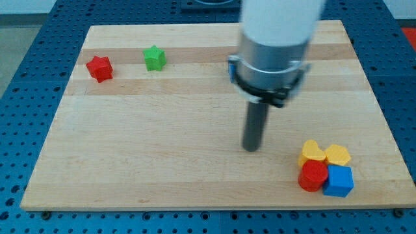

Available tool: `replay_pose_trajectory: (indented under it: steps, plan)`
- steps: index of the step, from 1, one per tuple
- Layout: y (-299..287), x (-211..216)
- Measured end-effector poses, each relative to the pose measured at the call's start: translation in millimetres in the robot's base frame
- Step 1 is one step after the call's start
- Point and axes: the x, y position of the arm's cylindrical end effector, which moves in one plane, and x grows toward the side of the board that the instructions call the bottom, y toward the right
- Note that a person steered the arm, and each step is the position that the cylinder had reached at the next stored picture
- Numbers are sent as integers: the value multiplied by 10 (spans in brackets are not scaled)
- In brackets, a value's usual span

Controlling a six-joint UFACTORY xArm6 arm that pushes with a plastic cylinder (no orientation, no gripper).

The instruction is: Place the green circle left to the yellow blocks

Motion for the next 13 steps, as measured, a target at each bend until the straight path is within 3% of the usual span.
replay_pose_trajectory:
  steps: [1, 2, 3, 5, 6, 7, 8, 9, 10, 11, 12, 13]
  plan:
    - [-1005, -266]
    - [-1165, -760]
    - [-794, -1123]
    - [-812, -2002]
    - [-380, -2141]
    - [499, -1889]
    - [959, -1317]
    - [942, -894]
    - [820, -965]
    - [1173, -1017]
    - [1593, -1331]
    - [1660, -1798]
